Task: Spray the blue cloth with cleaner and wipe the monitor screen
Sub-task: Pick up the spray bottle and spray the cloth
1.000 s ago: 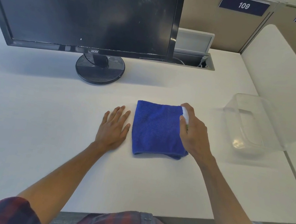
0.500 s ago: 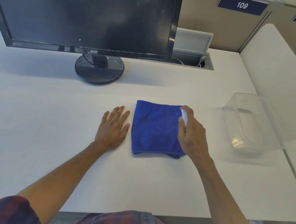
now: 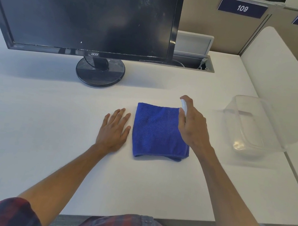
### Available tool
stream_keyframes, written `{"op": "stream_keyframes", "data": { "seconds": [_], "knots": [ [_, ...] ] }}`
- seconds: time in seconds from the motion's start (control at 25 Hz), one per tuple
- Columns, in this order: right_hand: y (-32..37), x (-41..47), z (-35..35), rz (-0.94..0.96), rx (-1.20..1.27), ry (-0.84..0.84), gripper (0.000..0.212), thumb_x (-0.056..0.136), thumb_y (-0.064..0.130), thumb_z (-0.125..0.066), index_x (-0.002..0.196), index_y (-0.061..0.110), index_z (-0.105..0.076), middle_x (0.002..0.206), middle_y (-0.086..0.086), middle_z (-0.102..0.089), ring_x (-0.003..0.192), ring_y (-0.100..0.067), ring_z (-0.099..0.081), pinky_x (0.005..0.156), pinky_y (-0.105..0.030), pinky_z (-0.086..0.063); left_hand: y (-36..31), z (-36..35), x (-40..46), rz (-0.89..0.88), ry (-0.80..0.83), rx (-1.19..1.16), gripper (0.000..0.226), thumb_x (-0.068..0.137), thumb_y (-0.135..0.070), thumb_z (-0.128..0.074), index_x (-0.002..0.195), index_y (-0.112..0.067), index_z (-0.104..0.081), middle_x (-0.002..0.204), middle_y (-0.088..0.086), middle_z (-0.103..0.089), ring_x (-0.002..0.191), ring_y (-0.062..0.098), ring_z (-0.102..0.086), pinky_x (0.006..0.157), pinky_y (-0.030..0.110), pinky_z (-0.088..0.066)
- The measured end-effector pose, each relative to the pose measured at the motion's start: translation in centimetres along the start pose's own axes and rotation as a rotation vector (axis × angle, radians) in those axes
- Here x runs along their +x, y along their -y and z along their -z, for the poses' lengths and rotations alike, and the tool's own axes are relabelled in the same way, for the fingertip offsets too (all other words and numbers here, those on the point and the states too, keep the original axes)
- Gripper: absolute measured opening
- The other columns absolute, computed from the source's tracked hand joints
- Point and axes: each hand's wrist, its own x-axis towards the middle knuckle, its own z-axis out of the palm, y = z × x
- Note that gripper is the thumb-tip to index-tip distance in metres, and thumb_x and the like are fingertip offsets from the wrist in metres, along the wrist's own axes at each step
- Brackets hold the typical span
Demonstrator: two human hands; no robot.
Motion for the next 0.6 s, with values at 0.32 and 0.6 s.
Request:
{"op": "stream_keyframes", "data": {
  "seconds": [0.32, 0.6],
  "knots": [
    [0.3, -1.2, 0.3, 0.005, 0.024, 0.011, 0.029, 0.102, 0.02, -0.037, 0.131, 0.024, -0.037, 0.07, 0.0, -0.048, 0.058, -0.022, -0.048, 0.057, -0.038, -0.045, 0.0, 0.0, 0.0, -0.001, -0.004, -0.009, 0.063, 0.094, -0.048, -0.014, 0.151, -0.024, -0.026, 0.161, 0.001, -0.018, 0.149, 0.019, -0.013, 0.121, 0.043, -0.006],
    [0.2, -4.7, 1.0, -0.003, 0.022, 0.031, 0.026, 0.101, 0.018, -0.038, 0.126, 0.025, -0.037, 0.069, 0.004, -0.045, 0.058, -0.018, -0.046, 0.056, -0.036, -0.043, 0.1, -0.1, 0.0, 0.003, 0.01, 0.005, 0.063, 0.094, -0.048, -0.013, 0.152, -0.024, -0.025, 0.162, 0.0, -0.016, 0.149, 0.018, -0.01, 0.121, 0.042, -0.006]
  ]
}}
